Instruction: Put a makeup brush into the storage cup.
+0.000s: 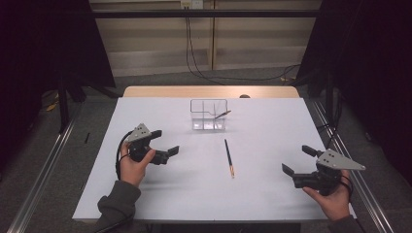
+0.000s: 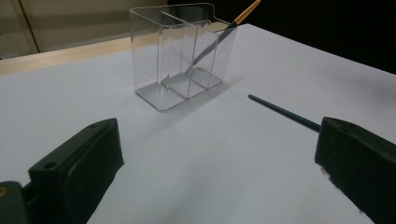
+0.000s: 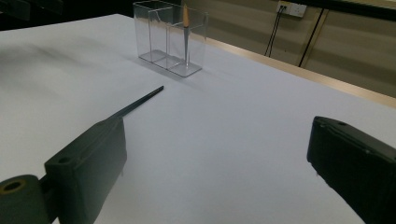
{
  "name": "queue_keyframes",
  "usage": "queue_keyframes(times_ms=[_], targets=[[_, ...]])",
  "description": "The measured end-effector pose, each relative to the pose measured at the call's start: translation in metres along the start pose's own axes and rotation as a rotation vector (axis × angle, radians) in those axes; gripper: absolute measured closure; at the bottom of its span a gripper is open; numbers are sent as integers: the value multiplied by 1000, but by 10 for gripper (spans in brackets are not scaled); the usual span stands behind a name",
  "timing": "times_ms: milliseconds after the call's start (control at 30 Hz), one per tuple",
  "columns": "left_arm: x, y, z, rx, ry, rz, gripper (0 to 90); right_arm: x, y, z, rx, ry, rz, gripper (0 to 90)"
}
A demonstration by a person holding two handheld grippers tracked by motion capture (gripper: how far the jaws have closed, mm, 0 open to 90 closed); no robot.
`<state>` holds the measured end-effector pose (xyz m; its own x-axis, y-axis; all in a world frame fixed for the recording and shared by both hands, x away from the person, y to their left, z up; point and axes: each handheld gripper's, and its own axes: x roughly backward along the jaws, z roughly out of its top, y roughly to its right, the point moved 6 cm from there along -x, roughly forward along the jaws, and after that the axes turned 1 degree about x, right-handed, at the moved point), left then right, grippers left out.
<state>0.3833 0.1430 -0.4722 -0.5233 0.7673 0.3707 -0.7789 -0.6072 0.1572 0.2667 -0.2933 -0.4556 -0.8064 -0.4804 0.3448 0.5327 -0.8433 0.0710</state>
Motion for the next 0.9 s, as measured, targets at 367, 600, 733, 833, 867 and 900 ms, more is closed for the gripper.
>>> queue_keyframes(times_ms=[367,600,733,833,867,900], targets=[[8,5,-3,8,6,-7,5,-1,0,1,5,5,2,42],[15,5,-7,7,8,-20,5,-2,0,2,6,3,5,42],[20,5,-9,14,4,5,5,-4,-1,2,5,3,6,42],[23,4,-11,6,1,-8,5,-5,-1,2,10,4,4,42],[24,5,-12,12,4,-11,5,-5,-1,2,9,3,8,43],[25,4,-13,10,1,-13,5,-5,-1,2,4,1,12,42]])
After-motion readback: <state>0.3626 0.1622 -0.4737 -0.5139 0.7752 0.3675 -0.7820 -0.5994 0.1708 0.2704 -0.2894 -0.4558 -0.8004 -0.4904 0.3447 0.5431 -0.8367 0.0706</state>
